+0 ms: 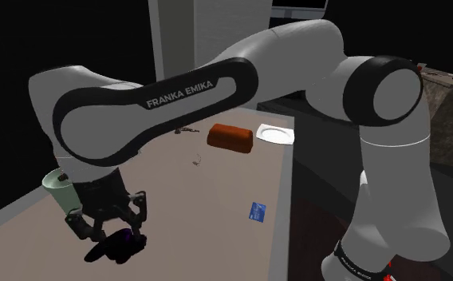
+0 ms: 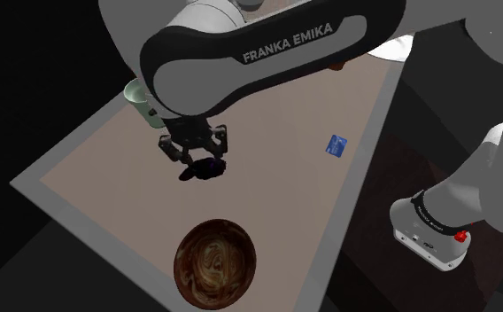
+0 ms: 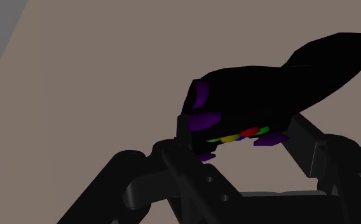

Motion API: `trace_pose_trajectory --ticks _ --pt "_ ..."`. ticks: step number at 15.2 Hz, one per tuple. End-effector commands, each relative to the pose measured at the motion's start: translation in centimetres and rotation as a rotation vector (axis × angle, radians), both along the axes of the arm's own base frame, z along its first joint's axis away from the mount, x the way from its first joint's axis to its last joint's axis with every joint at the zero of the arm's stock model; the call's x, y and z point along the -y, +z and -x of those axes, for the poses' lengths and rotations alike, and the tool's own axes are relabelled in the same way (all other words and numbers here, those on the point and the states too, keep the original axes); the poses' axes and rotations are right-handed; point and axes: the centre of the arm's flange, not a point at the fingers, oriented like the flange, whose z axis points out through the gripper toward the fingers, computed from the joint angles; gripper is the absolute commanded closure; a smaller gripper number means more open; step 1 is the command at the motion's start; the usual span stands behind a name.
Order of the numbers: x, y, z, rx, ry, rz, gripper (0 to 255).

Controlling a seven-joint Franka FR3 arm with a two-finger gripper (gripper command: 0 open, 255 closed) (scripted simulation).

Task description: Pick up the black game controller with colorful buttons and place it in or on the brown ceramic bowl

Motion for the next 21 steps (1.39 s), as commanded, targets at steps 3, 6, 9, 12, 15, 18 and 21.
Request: trace_pose_trajectory --ticks 3,6,9,12,15,18,21 --pt "-2.7 -0.2 4.6 0.000 -0.001 0.000 255" --pt "-4.6 -0.2 8.1 0.000 -0.001 0.000 255" --pt "-6.6 -0.2 11.5 0.000 -0.001 0.000 255" --pt "-8.6 -0.1 14.9 0.000 -0.001 0.000 255" --pt "-10.4 -0.6 18.0 0.000 -0.001 0.000 255" --pt "-10.4 -2.2 18.0 0.000 -0.001 0.000 255" --pt "-10.4 -3.8 18.0 0.000 -0.001 0.000 255"
